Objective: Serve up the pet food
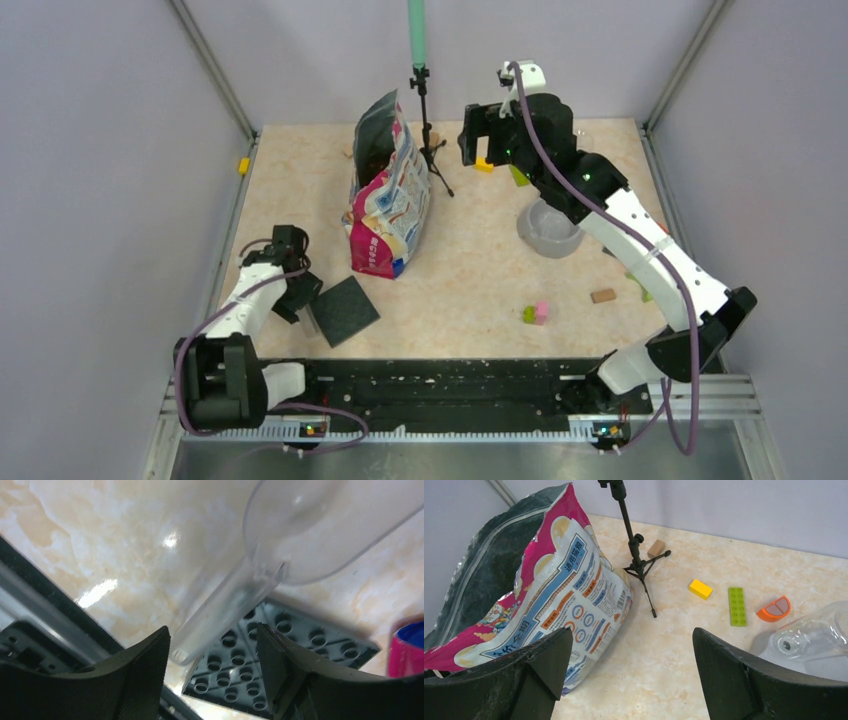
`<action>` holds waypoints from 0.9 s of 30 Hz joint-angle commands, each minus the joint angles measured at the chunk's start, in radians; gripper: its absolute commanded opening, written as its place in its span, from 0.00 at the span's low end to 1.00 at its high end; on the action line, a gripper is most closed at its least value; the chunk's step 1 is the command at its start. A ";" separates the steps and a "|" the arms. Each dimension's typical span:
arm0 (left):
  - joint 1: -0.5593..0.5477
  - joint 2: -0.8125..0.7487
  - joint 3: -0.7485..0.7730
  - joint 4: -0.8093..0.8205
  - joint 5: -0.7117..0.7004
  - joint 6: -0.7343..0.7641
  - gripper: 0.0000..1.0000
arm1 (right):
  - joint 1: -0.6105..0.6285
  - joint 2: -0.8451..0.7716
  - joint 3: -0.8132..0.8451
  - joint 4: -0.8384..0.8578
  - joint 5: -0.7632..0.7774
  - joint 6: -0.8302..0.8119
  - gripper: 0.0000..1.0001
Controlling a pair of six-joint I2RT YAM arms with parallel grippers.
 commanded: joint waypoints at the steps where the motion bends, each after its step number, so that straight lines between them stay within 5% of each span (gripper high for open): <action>1: 0.068 0.002 -0.042 0.172 0.026 0.057 0.64 | -0.013 -0.050 -0.001 -0.007 0.037 -0.028 0.92; 11: 0.145 0.065 -0.069 0.339 0.152 0.143 0.43 | -0.021 -0.057 -0.025 0.032 -0.020 0.026 0.92; 18: 0.154 -0.006 0.072 0.250 0.136 0.215 0.00 | -0.044 -0.085 -0.042 0.075 -0.073 0.074 0.92; 27: 0.151 -0.098 0.503 0.025 0.179 0.480 0.00 | -0.052 -0.063 -0.051 0.063 -0.098 0.088 0.91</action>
